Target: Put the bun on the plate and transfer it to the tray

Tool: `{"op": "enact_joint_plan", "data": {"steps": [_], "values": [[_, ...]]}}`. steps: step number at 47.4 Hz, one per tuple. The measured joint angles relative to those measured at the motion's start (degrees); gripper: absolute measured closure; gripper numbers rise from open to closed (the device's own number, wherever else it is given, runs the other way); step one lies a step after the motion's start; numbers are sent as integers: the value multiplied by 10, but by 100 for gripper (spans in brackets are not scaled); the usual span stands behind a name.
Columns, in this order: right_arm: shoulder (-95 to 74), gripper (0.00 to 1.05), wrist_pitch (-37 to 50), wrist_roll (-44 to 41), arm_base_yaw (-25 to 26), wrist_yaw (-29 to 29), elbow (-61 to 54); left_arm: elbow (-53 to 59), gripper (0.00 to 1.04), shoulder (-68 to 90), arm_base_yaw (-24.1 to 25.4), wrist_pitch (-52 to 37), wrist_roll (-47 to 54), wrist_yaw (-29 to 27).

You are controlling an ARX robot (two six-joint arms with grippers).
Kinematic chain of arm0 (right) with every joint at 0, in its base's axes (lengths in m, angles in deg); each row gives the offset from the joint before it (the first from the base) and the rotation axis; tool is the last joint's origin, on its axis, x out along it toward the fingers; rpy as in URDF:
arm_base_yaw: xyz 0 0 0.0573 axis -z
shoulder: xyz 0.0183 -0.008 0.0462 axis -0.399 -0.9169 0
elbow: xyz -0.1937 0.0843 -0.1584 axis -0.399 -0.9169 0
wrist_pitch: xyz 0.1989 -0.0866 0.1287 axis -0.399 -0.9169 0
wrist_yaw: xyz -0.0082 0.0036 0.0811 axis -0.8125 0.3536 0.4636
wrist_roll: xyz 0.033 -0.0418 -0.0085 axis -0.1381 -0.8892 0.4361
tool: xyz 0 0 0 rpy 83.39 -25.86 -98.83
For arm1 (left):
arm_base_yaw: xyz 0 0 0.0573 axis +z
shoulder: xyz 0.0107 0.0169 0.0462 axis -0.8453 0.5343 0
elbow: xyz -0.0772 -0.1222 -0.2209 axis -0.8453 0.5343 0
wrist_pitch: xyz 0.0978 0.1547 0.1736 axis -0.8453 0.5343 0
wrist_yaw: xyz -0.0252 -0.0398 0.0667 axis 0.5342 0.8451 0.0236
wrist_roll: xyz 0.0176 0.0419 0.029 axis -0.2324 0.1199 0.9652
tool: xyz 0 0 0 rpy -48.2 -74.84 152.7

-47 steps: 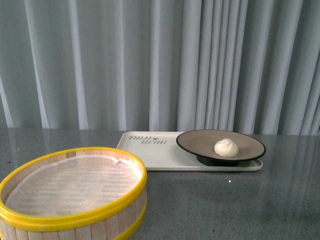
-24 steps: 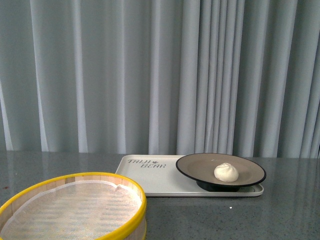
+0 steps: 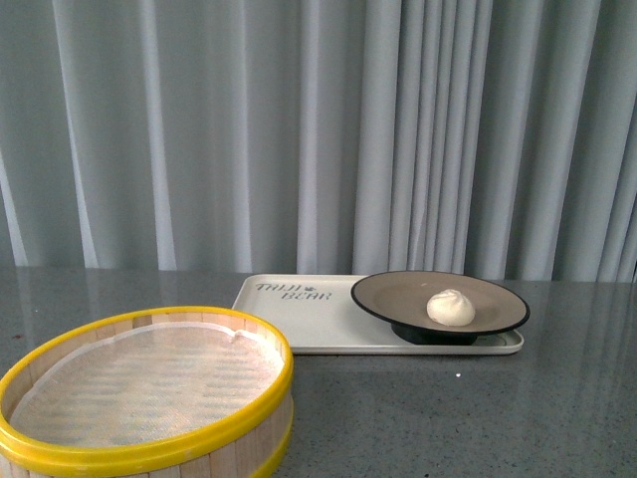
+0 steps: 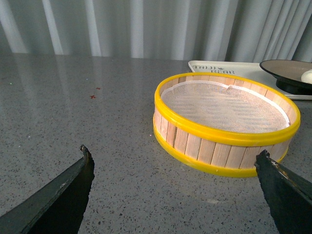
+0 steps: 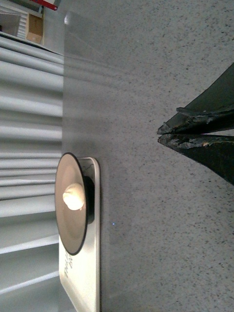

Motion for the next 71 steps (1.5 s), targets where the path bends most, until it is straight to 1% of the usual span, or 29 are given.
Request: {"op": "enact_joint_plan", "data": {"steps": [6,18,35,59,60,62,63,71], "values": [[56,103,-54,0,0,0,-5,0,7,0,0,0,0,0],[143,103,-134,0,0,0,-5,0,7,0,0,0,0,0],[212,103,-202,0,0,0,-5,0,7,0,0,0,0,0],[282,103,-271,0,0,0,-5,0,7,0,0,0,0,0],[294,103,-283,0,0,0,-5,0,7,0,0,0,0,0],[341,103,-348,0,0,1,-4,0,7,0,0,0,0,0],[353,103,-364,0,0,2,-4,0,7,0,0,0,0,0],[381,103,-373,0,0,2,-4,0,7,-1,0,0,0,0]]}}
